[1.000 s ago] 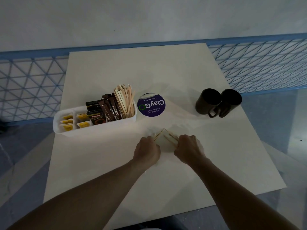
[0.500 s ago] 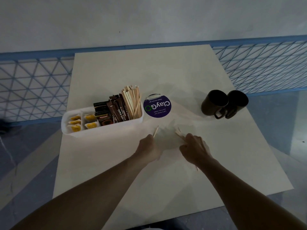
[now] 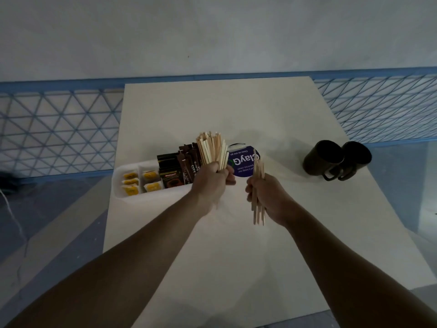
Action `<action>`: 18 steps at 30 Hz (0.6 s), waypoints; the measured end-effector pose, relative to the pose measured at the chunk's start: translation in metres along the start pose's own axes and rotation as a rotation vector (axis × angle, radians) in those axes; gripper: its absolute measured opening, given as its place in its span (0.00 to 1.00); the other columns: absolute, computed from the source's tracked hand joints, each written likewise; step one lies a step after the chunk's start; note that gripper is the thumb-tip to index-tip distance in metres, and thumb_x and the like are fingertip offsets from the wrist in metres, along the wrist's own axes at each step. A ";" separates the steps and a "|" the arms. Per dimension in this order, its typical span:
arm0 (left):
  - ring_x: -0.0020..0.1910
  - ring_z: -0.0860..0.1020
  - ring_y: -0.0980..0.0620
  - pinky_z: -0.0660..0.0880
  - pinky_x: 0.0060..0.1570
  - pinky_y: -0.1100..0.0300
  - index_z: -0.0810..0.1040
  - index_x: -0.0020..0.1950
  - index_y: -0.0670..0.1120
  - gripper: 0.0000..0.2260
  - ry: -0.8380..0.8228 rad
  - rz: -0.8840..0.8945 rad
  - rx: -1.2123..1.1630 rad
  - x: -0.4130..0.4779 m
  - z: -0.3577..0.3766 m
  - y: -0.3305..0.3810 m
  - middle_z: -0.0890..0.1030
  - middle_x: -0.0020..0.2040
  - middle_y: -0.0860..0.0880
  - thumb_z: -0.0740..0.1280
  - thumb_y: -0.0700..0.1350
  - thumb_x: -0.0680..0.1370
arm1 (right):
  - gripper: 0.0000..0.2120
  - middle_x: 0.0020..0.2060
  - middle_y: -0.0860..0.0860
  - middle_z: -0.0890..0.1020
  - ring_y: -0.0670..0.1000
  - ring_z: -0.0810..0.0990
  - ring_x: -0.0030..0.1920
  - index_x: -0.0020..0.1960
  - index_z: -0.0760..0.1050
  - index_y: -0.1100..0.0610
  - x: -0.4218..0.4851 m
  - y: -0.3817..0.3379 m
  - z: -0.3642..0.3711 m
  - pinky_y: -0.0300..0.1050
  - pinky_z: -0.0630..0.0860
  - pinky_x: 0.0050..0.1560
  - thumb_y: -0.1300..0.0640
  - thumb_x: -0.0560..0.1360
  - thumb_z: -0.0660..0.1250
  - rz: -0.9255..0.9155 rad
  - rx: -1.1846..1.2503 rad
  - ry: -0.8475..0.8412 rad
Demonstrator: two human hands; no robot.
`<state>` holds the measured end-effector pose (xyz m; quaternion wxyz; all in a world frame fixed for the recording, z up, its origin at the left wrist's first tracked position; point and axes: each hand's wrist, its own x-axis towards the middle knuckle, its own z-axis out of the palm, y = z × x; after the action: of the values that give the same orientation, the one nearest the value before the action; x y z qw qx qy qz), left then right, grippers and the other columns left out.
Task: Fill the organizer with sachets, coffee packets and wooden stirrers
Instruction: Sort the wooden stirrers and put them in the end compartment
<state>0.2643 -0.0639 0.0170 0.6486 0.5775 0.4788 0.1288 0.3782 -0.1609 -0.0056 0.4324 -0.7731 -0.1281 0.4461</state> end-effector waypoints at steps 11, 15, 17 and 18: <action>0.52 0.82 0.50 0.77 0.60 0.51 0.82 0.45 0.47 0.10 0.138 0.169 -0.169 0.020 -0.044 0.034 0.84 0.47 0.48 0.63 0.37 0.80 | 0.12 0.31 0.51 0.80 0.50 0.78 0.33 0.46 0.77 0.58 0.022 -0.075 0.048 0.49 0.79 0.39 0.66 0.81 0.56 -0.293 0.247 0.140; 0.50 0.82 0.49 0.78 0.57 0.49 0.83 0.48 0.47 0.07 0.204 0.172 -0.145 0.028 -0.044 0.036 0.84 0.46 0.49 0.65 0.41 0.79 | 0.11 0.35 0.52 0.81 0.50 0.81 0.35 0.49 0.76 0.57 0.030 -0.088 0.060 0.46 0.81 0.41 0.64 0.82 0.56 -0.421 0.201 0.182; 0.49 0.82 0.49 0.78 0.53 0.50 0.83 0.49 0.46 0.07 0.231 0.159 -0.117 0.030 -0.041 0.035 0.84 0.46 0.49 0.65 0.42 0.79 | 0.11 0.35 0.52 0.81 0.49 0.81 0.36 0.49 0.76 0.57 0.034 -0.089 0.065 0.44 0.81 0.41 0.63 0.83 0.56 -0.445 0.190 0.200; 0.49 0.82 0.49 0.78 0.52 0.51 0.83 0.48 0.46 0.07 0.239 0.150 -0.112 0.031 -0.040 0.034 0.84 0.45 0.49 0.65 0.42 0.79 | 0.11 0.35 0.52 0.81 0.49 0.81 0.36 0.49 0.76 0.56 0.036 -0.088 0.067 0.43 0.81 0.40 0.63 0.83 0.56 -0.451 0.179 0.209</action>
<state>0.2622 -0.0062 0.0368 0.6065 0.5553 0.5003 0.2713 0.3616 -0.0504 0.0277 0.5985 -0.7254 -0.2120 0.2658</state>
